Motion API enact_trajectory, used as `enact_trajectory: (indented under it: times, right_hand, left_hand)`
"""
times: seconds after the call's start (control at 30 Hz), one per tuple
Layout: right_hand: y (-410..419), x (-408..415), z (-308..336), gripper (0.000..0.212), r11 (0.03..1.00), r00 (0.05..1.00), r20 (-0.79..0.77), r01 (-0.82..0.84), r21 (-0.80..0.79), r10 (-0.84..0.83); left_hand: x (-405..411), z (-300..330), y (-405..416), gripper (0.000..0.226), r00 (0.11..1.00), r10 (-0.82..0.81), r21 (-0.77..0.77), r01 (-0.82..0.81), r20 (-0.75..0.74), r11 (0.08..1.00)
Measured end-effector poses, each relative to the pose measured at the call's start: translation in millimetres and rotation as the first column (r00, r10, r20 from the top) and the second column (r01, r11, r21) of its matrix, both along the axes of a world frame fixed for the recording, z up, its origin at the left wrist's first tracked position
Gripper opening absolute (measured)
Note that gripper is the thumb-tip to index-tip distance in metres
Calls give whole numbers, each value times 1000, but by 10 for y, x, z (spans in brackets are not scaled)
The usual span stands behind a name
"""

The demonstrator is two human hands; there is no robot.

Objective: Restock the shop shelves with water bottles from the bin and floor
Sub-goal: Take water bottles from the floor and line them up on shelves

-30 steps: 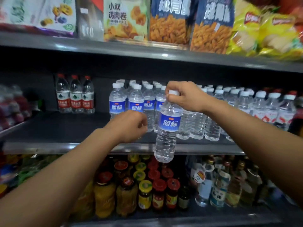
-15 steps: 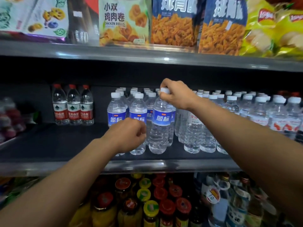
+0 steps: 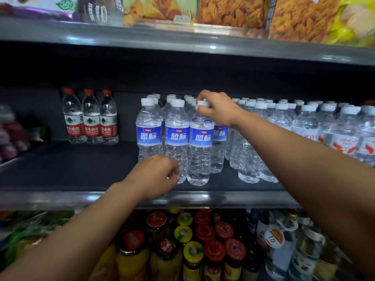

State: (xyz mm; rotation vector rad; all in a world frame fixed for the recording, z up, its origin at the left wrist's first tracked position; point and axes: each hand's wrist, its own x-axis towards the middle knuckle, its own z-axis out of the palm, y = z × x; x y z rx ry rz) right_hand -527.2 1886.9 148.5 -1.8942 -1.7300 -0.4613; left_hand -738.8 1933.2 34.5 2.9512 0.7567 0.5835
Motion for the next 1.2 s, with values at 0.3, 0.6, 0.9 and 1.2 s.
enact_trajectory:
  times: [0.3,0.6,0.9,1.2]
  right_hand:
    - [1,48,-19,33,999,1000,8,22,-33,-22]
    - [-263,-91,-100,47,993,992,52,111,24,-112]
    - [-779,-775,-903,31,999,998,-51,-34,4,34]
    - [-948,-1720,-2344,29,953,945,-288,-219,-209,154]
  left_hand:
    - [-12,-65,-15,13,1000,9,12,-9,-9,1000]
    - [-189,13,-184,17,999,37,-7,-37,-22,999]
    - [-657,-199,-584,14,994,85,-93,-91,-62,992]
    - [-1466,-1215,-739,14,968,111,-237,-165,-224,958]
